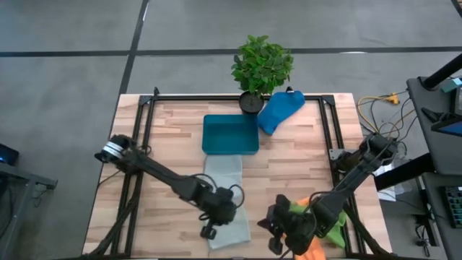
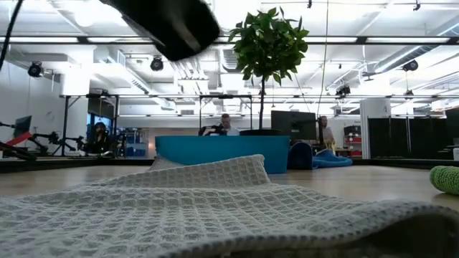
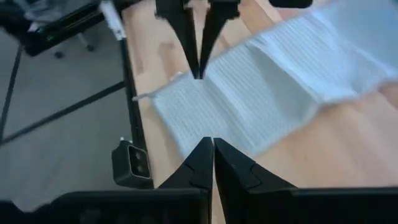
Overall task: Fold microfiber towels
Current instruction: Fold the gray microfiber towel
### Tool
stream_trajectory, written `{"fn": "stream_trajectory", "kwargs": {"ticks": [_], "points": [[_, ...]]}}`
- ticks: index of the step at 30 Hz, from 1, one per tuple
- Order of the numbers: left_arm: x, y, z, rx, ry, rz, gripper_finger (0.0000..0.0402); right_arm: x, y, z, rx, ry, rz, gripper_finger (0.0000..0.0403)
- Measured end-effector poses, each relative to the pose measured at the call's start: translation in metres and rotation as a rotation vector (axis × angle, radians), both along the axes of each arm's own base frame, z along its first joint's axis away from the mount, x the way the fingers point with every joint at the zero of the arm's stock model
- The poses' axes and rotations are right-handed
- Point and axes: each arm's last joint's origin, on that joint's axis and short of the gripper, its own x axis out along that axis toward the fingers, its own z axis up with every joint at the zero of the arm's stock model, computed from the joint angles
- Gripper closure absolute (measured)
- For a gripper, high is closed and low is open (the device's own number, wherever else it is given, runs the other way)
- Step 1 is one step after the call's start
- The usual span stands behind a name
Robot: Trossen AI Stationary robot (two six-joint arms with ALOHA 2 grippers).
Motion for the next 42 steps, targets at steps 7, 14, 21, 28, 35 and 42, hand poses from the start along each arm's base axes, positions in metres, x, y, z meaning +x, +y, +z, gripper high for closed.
{"fn": "stream_trajectory", "kwargs": {"ticks": [7, 14, 21, 28, 35, 42], "points": [[-0.056, -0.029, 0.01, 0.169, -0.036, 0.028, 0.0402, 0.009, -0.001, -0.008, -0.146, 0.001, 0.107, 0.0376], [-0.094, -0.056, 0.01, 0.218, -0.124, 0.286, 0.0402, 0.015, 0.008, -0.036, -0.411, 0.108, 0.566, 0.0291], [-0.099, -0.066, 0.009, 0.0, -0.058, 0.568, 0.0402, 0.021, 0.016, -0.076, -0.715, 0.166, 0.914, 0.0214], [-0.102, -0.069, 0.011, -0.071, -0.072, 0.68, 0.0402, 0.033, 0.019, -0.119, -0.851, 0.217, 1.03, 0.0215], [-0.098, -0.076, 0.011, -0.093, -0.075, 0.68, 0.0402, 0.046, 0.03, -0.133, -0.978, 0.195, 0.982, 0.0239], [-0.097, -0.079, 0.007, -0.084, -0.07, 0.677, 0.0402, 0.054, 0.035, -0.138, -1.003, 0.146, 0.968, 0.0258]]}}
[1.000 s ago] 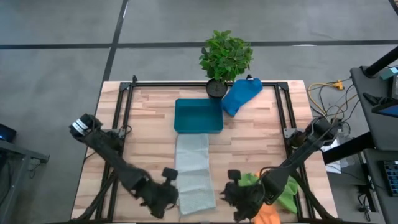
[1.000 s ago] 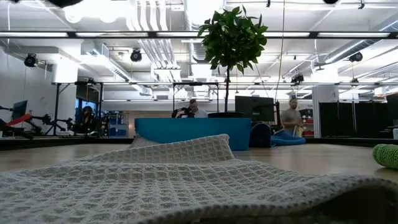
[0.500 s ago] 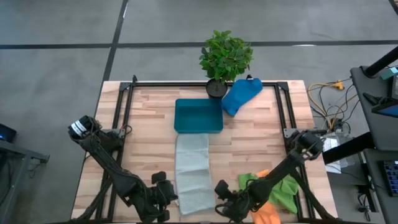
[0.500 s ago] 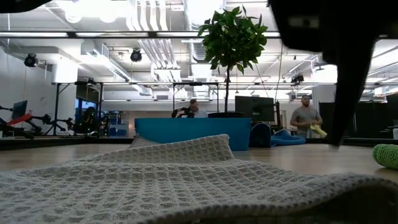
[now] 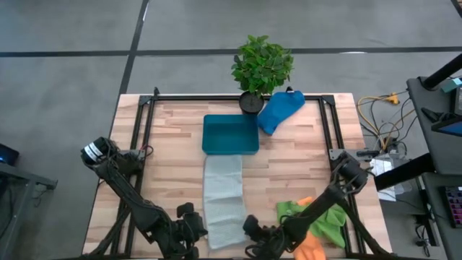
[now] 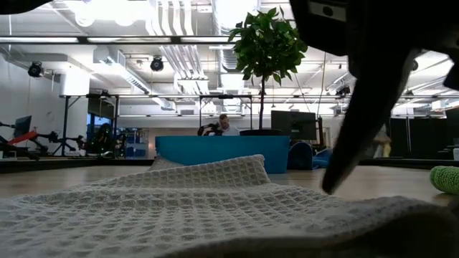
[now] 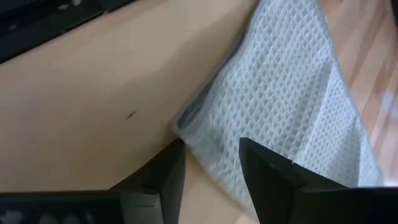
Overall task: Fold microfiber towels
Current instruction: Fold the gray microfiber towel
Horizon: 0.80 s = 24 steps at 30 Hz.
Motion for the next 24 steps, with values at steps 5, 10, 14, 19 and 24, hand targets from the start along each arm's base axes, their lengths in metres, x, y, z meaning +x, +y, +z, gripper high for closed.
{"fn": "stream_trajectory", "kwargs": {"ticks": [5, 10, 14, 19, 24], "points": [[-0.001, 0.0, -0.002, 0.008, 0.015, -0.028, 0.0402, 0.002, 0.001, -0.004, -0.009, -0.006, 0.025, 0.0284], [-0.001, -0.006, -0.015, 0.057, 0.072, -0.229, 0.0394, 0.002, 0.003, -0.002, 0.008, 0.002, 0.022, 0.0333], [0.006, -0.018, -0.029, 0.116, 0.039, -0.378, 0.0354, 0.01, 0.002, 0.002, 0.094, 0.021, -0.015, 0.0377], [0.01, -0.024, -0.044, 0.159, 0.048, -0.42, 0.0282, 0.025, -0.003, 0.015, 0.308, 0.072, -0.115, 0.0393], [0.011, -0.024, -0.046, 0.162, 0.051, -0.422, 0.0225, 0.037, -0.011, 0.022, 0.537, 0.202, -0.171, 0.0394]]}}
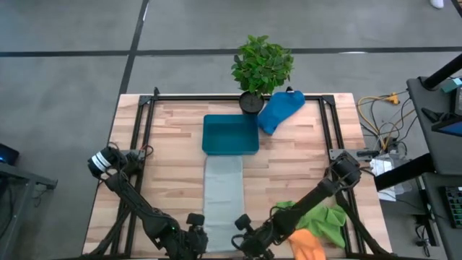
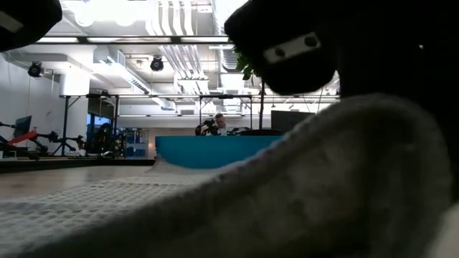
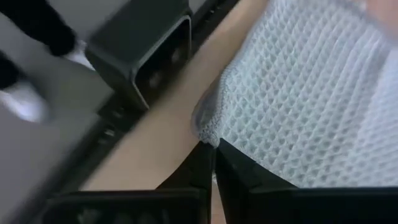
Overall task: Fold microfiber towels
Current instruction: Fold the gray microfiber towel
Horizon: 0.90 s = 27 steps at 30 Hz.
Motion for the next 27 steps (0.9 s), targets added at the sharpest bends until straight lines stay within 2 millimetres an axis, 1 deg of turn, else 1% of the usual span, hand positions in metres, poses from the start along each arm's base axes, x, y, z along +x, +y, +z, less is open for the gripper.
{"fn": "stream_trajectory", "kwargs": {"ticks": [5, 12, 17, 22, 27], "points": [[0.0, -0.001, 0.001, -0.021, -0.001, -0.011, 0.0201, 0.009, -0.012, 0.001, 0.137, 0.096, -0.079, 0.0394], [0.001, -0.002, 0.001, -0.03, -0.006, -0.011, 0.0198, 0.018, -0.021, 0.007, 0.226, 0.099, -0.18, 0.0394], [0.002, -0.004, 0.003, -0.057, -0.028, -0.012, 0.0198, 0.021, -0.025, 0.008, 0.288, 0.136, -0.249, 0.0394], [0.005, -0.007, -0.007, -0.062, -0.008, -0.005, 0.0197, 0.021, -0.028, 0.016, 0.334, 0.145, -0.302, 0.0394], [0.01, -0.014, -0.026, -0.109, 0.023, 0.036, 0.0197, 0.02, -0.031, 0.021, 0.357, 0.154, -0.334, 0.0394]]}}
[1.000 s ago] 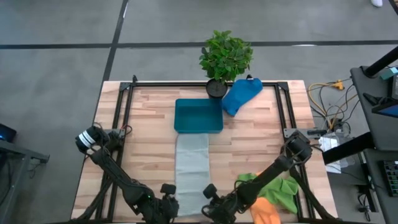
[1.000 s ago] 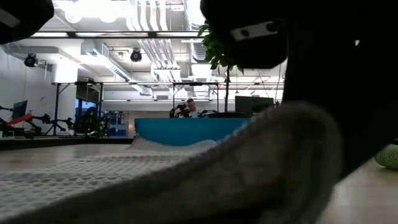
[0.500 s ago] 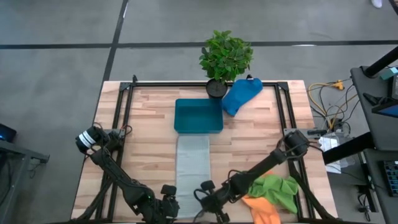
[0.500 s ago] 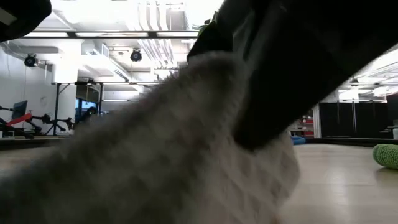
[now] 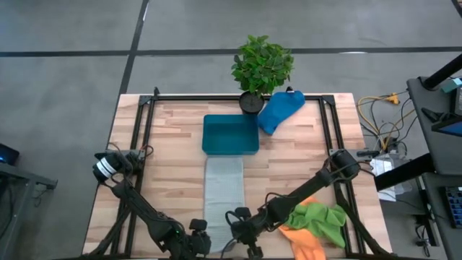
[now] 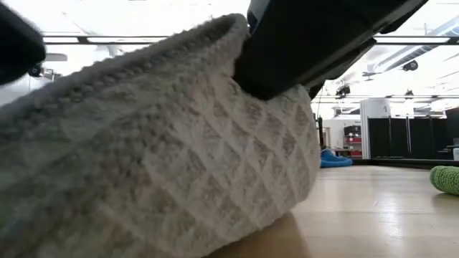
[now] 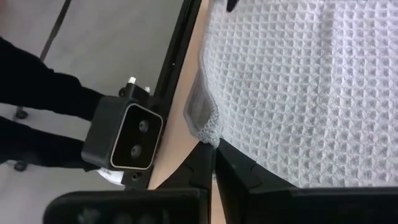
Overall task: Fold microfiber towels
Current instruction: Fold the gray microfiber towel
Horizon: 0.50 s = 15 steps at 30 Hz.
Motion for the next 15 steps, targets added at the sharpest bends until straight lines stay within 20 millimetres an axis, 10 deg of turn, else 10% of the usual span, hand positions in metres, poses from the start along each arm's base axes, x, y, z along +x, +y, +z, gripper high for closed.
{"fn": "stream_trajectory", "kwargs": {"ticks": [15], "points": [[0.007, -0.008, -0.015, -0.056, 0.036, 0.064, 0.0198, 0.001, -0.003, 0.004, 0.082, 0.056, -0.109, 0.0394]]}}
